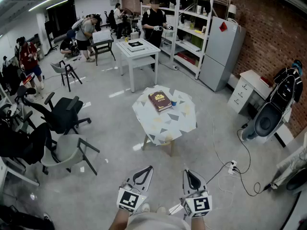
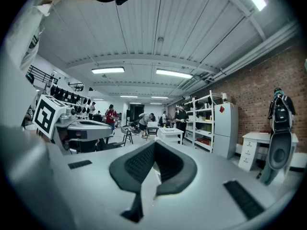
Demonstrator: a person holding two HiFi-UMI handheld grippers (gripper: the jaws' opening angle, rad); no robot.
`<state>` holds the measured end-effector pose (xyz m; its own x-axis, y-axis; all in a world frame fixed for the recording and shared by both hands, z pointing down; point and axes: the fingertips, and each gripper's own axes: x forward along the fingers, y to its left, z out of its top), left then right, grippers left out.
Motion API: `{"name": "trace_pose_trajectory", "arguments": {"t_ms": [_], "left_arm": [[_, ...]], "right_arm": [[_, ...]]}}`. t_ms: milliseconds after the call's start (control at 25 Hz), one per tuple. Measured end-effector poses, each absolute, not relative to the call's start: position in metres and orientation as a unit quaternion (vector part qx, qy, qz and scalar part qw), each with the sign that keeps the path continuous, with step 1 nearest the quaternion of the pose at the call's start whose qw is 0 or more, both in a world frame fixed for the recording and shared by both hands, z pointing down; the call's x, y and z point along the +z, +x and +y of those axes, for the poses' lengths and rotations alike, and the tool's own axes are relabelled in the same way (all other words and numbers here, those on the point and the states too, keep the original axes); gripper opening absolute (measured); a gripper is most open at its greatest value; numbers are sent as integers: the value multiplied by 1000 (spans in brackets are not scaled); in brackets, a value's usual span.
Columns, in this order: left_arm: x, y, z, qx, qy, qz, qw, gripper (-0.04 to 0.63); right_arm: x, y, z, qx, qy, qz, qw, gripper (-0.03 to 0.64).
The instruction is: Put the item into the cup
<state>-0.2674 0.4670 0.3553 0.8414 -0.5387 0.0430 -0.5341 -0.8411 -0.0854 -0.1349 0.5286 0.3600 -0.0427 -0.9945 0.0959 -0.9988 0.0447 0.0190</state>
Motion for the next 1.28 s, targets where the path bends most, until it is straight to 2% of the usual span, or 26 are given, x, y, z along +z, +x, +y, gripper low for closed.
{"name": "trace_pose_trajectory", "arguments": {"t_ms": [160, 680, 1280], "left_arm": [[361, -275, 452, -33, -962, 271, 33, 12], [363, -270, 399, -33, -968, 246, 26, 12], [366, -197, 320, -52, -959, 278, 27, 12]], "right_arm": [[358, -144, 514, 28, 697, -716, 21, 6], [359, -153, 470, 25, 717, -696, 41, 6], [369, -68, 386, 40, 696, -716, 33, 6]]}}
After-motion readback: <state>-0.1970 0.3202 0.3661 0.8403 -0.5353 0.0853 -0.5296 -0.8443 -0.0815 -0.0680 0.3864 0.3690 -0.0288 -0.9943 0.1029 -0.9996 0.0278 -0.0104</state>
